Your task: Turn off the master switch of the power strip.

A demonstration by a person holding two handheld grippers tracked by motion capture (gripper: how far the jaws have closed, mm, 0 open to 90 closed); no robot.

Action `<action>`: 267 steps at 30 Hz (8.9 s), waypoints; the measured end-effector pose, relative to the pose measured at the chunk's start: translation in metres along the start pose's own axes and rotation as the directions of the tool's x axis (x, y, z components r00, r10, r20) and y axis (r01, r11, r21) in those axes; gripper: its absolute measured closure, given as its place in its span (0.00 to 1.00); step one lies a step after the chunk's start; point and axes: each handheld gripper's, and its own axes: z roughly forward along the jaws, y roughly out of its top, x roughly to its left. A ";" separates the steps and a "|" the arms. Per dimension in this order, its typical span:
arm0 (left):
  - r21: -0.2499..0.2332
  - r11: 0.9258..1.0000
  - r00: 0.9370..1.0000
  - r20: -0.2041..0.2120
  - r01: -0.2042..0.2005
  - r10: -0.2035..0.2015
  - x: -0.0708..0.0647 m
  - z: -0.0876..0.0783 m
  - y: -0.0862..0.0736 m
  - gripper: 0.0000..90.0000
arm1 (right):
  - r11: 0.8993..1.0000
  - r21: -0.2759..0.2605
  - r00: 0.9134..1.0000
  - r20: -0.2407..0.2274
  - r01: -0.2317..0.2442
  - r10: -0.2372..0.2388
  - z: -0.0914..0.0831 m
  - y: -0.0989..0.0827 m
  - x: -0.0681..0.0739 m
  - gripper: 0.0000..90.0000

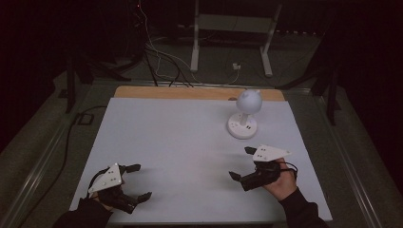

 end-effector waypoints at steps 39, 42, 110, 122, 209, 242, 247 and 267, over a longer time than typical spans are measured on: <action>-0.001 1.000 1.000 0.006 0.011 -0.011 0.001 0.000 0.000 0.00 | 0.993 -0.066 0.984 0.141 -0.101 0.109 0.000 0.015 -0.066 0.01; -0.001 1.000 1.000 0.006 0.014 -0.014 0.001 0.000 0.000 0.00 | 0.992 -0.064 0.981 0.154 -0.110 0.119 0.001 0.016 -0.072 0.01; -0.001 1.000 1.000 0.009 0.028 -0.028 0.002 0.000 -0.001 0.00 | 0.929 -0.074 0.837 0.414 -0.362 0.359 0.062 -0.017 -0.172 0.27; -0.002 1.000 1.000 0.012 0.028 -0.028 0.002 0.000 0.000 0.00 | 0.929 -0.064 0.821 0.449 -0.364 0.353 0.068 -0.014 -0.173 0.71; -0.001 0.999 0.999 0.022 0.034 -0.034 0.002 0.001 -0.001 0.00 | 0.912 -0.138 0.786 0.468 -0.387 0.404 0.095 -0.037 -0.168 1.00; -0.006 0.999 0.999 0.021 0.033 -0.033 0.002 -0.001 -0.001 0.00 | 0.914 -0.122 0.807 0.434 -0.387 0.399 0.094 -0.032 -0.171 1.00; -0.007 0.999 0.999 0.020 0.035 -0.035 0.003 0.000 -0.001 0.00 | 0.908 -0.146 0.804 0.424 -0.394 0.417 0.085 -0.031 -0.175 1.00; -0.011 0.999 0.999 0.026 0.034 -0.033 0.003 -0.001 0.000 0.00 | 0.926 -0.140 0.851 0.366 -0.350 0.377 0.072 -0.030 -0.177 0.55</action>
